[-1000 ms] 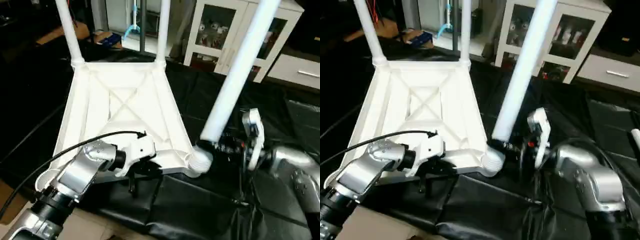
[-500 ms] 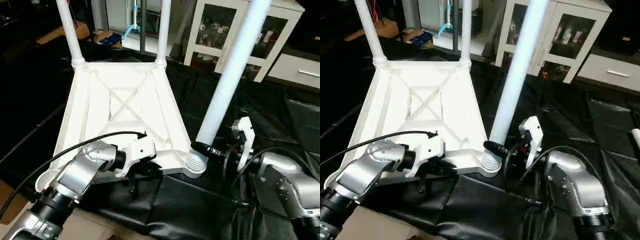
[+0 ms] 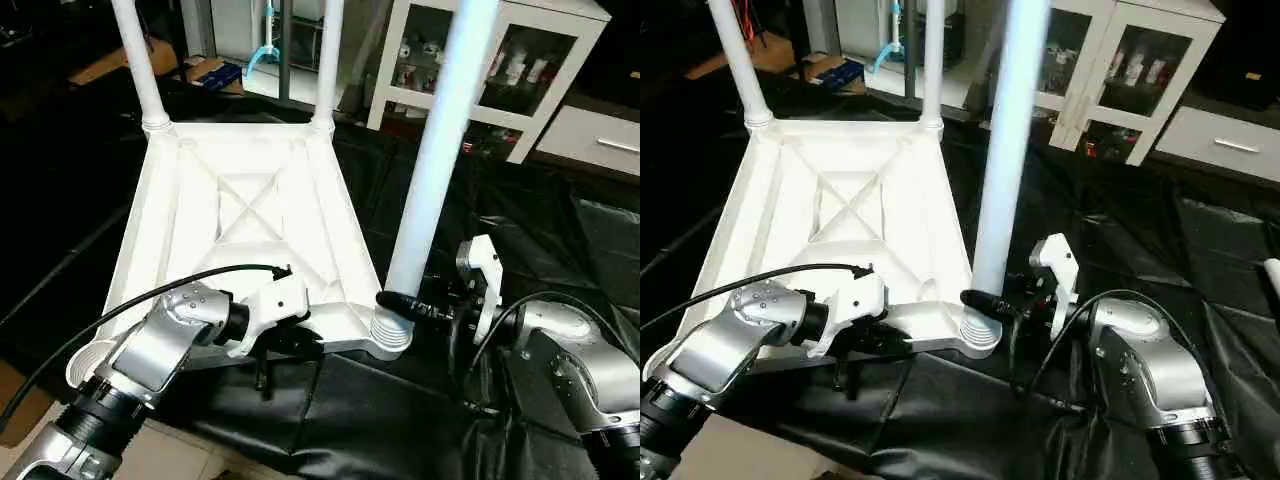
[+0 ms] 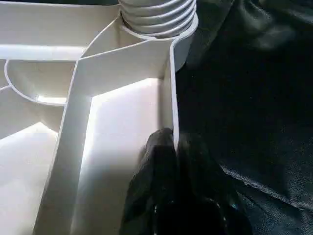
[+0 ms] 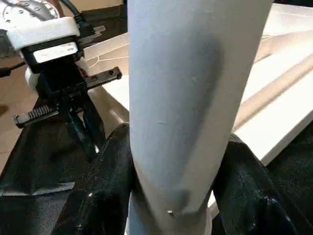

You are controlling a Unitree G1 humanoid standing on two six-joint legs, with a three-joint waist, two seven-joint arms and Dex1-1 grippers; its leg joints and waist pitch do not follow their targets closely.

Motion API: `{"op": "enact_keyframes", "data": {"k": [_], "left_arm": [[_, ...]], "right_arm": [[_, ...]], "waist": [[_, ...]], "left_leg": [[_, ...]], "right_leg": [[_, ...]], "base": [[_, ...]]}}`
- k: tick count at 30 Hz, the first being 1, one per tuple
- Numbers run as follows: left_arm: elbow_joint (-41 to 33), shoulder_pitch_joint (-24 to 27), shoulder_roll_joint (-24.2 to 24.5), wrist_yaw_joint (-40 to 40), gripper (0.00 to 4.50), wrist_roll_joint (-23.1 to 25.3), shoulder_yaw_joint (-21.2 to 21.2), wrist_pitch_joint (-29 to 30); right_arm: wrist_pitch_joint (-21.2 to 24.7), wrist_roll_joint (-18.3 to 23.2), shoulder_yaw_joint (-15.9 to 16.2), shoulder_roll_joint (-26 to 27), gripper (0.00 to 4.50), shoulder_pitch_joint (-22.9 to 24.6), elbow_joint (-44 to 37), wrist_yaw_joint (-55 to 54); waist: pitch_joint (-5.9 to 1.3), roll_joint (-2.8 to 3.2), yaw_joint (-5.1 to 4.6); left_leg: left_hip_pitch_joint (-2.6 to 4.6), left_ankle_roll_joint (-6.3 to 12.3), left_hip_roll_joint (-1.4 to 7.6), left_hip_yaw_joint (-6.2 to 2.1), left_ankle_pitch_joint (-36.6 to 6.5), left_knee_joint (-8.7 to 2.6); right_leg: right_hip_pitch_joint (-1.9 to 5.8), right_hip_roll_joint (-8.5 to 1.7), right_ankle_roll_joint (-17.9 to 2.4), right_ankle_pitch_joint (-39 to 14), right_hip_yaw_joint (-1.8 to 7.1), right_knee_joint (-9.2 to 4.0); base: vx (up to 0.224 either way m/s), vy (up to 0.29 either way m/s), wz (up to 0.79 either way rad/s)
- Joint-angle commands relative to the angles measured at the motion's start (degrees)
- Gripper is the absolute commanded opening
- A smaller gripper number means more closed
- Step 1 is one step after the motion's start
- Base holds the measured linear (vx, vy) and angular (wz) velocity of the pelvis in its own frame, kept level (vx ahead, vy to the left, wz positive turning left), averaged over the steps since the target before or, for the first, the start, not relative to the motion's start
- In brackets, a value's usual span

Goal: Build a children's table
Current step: Insert table leg to table base

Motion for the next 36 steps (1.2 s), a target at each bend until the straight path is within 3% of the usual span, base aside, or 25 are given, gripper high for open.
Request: {"op": "enact_keyframes", "data": {"k": [1,5,11,22,23,24,25,27,28,33,36], "left_arm": [[-3.9,-0.4,-1.9,-2.9,0.0,-4.6,-0.6,-1.2],[-3.5,-0.6,-2.2,-1.9,0.0,-4.1,-0.3,-1.4],[-3.1,-0.6,-2.9,-1.0,0.0,-4.2,0.6,-0.9],[-3.4,-0.6,-2.8,-0.8,0.0,-4.9,1.3,0.4],[-3.5,-0.7,-2.9,-0.7,0.0,-4.9,1.3,0.4],[-3.5,-0.7,-2.9,-0.7,0.0,-4.9,1.3,0.4],[-3.6,-0.9,-3.3,-0.5,0.0,-4.9,1.3,0.7],[-3.8,-0.9,-3.5,-0.2,0.0,-5.0,1.4,1.0],[-4.3,-0.6,-3.4,-0.1,0.0,-5.1,1.5,1.3],[-5.5,-0.2,-2.6,-0.6,0.0,-5.2,1.6,2.4],[-6.1,-0.2,-1.7,-1.2,0.0,-4.9,1.2,3.3]], "right_arm": [[0.2,-3.5,3.5,0.3,1.84,1.3,3.6,0.0],[-1.2,-3.7,2.7,0.9,1.84,1.8,4.9,-0.9],[-1.6,-2.2,-0.5,1.9,1.84,4.1,5.7,-3.6],[-3.3,-2.8,-1.4,2.0,1.84,7.4,5.1,-5.3],[-3.3,-2.9,-1.5,2.0,1.84,7.4,5.0,-5.3],[-3.3,-2.9,-1.5,2.0,1.84,7.4,5.0,-5.3],[-3.1,-2.9,-1.8,2.0,1.84,7.5,4.5,-5.5],[-3.0,-3.0,-1.9,2.0,1.84,7.5,3.7,-5.9],[-2.8,-2.9,-1.8,2.1,1.84,7.5,2.7,-6.5],[-3.6,-4.2,-1.0,2.2,1.84,7.5,0.8,-8.2],[-6.2,-7.1,-0.1,2.1,1.84,8.0,1.1,-10.0]], "waist": [[-2.64,0.18,-0.54],[-2.47,0.11,-0.67],[-2.37,0.08,-0.66],[-2.12,0.18,-0.79],[-1.89,-0.69,-0.98],[-1.98,-0.42,-0.83],[-1.72,-0.89,-1.0],[-1.38,-0.55,-0.89],[-1.29,-0.11,-0.87],[-1.21,-0.26,-1.0],[-1.23,-0.02,-0.92]], "left_leg": [[0.93,2.82,3.94,-1.51,-6.7,-4.87],[1.02,1.66,4.01,-1.53,-9.4,-5.06],[1.13,1.14,4.11,-1.52,-10.7,-5.28],[1.04,0.41,4.15,-1.66,-13.1,-5.62],[0.93,0.61,4.14,-1.57,-13.2,-5.69],[0.97,0.67,4.15,-1.66,-13.0,-5.67],[0.92,0.9,4.16,-1.55,-13.0,-5.72],[1.0,0.87,4.14,-1.59,-13.7,-5.85],[1.22,0.45,4.2,-1.66,-14.4,-6.0],[1.02,0.71,4.17,-1.55,-12.3,-6.3],[1.09,0.97,4.22,-1.46,-11.3,-6.35]], "right_leg": [[1.59,-4.91,-13.1,-6.7,3.03,-4.62],[1.46,-4.95,-12.5,-10.6,3.08,-5.06],[1.27,-4.97,-12.0,-11.8,3.21,-5.25],[1.02,-5.04,-10.5,-15.4,3.31,-5.79],[0.91,-4.9,-10.2,-16.0,3.3,-5.93],[0.98,-5.03,-10.1,-16.1,3.32,-5.76],[0.76,-5.0,-9.9,-16.8,3.34,-6.0],[0.52,-5.04,-9.3,-18.4,3.42,-6.16],[0.36,-5.03,-9.0,-19.1,3.42,-6.31],[0.64,-4.89,-9.2,-15.2,3.35,-6.15],[0.7,-5.0,-9.7,-13.4,3.37,-6.12]], "base": [[0.0,0.0,0.0],[0.0,0.0,0.0],[0.0,0.0,0.0],[0.0,0.0,0.0],[0.0,0.0,0.0],[0.0,0.0,0.0],[0.0,0.0,0.0],[0.0,0.0,0.0],[0.0,0.0,0.0],[0.0,0.0,0.0],[0.0,0.0,0.0]]}}
